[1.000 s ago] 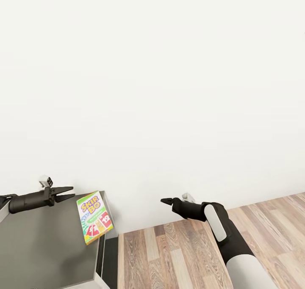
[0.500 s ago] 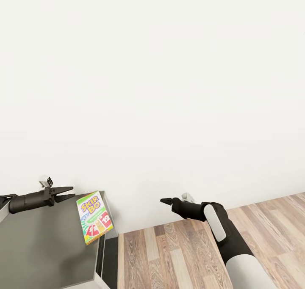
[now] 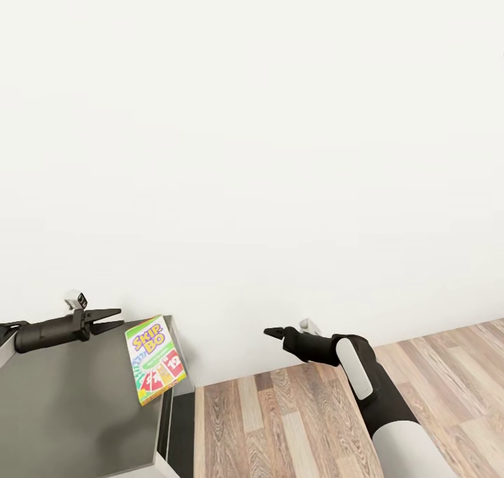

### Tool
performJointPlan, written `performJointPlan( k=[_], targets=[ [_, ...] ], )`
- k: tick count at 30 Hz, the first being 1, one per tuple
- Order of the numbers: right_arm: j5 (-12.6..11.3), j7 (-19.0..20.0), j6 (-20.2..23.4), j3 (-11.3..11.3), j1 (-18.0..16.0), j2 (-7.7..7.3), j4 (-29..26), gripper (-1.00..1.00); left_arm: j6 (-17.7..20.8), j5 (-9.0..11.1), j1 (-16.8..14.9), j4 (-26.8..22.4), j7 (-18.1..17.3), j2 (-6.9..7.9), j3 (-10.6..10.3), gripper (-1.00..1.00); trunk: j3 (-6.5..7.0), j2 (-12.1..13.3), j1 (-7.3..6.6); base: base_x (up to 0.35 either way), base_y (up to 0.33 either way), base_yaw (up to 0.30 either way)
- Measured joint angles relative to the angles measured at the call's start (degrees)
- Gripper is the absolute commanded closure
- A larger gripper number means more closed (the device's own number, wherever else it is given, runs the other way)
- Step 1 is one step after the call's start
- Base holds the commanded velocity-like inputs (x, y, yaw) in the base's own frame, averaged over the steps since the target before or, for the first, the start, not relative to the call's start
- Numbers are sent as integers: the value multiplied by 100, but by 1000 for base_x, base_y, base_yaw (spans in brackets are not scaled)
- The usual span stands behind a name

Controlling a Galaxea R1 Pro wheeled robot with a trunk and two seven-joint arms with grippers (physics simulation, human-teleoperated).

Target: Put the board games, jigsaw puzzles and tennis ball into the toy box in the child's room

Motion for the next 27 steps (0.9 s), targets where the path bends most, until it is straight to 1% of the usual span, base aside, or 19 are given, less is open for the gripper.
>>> performJointPlan(
  k=[8,11,16,18,20,21,23,26,27],
  targets=[
    [8,4,2,34,0,9,0,-100,-27,6,0,-24,-4,0,-10,-100,0,0,0,0,0,0],
    [16,9,1,87,0,11,1,-100,-19,-17,0,-151,-5,0,-29,-100,0,0,0,0,0,0],
    [27,4,0,114,0,12,1,-100,18,-43,0,-340,15,-1,-49,-100,0,0,0,0,0,0],
    [42,3,0,118,0,17,1,-100,28,-48,0,-370,65,-5,-54,-100,0,0,0,0,0,0],
    [56,5,0,131,0,19,1,-100,35,-51,0,-386,186,-7,-56,-100,0,0,0,0,0,0],
    [60,7,3,165,0,21,1,-100,41,-53,0,-393,310,-10,-53,-100,0,0,0,0,0,0],
    [56,-9,-3,323,0,22,1,-100,112,-52,0,-410,588,-13,-45,-100,0,0,0,0,0,0],
    [63,-40,-39,531,-4,30,1,-100,279,-38,8,-512,781,-22,-40,-100,0,0,0,0,0,0],
    [63,-49,-62,619,-5,42,1,-100,378,-30,30,-676,828,-28,-41,-100,0,0,0,0,0,0]
  ],
)
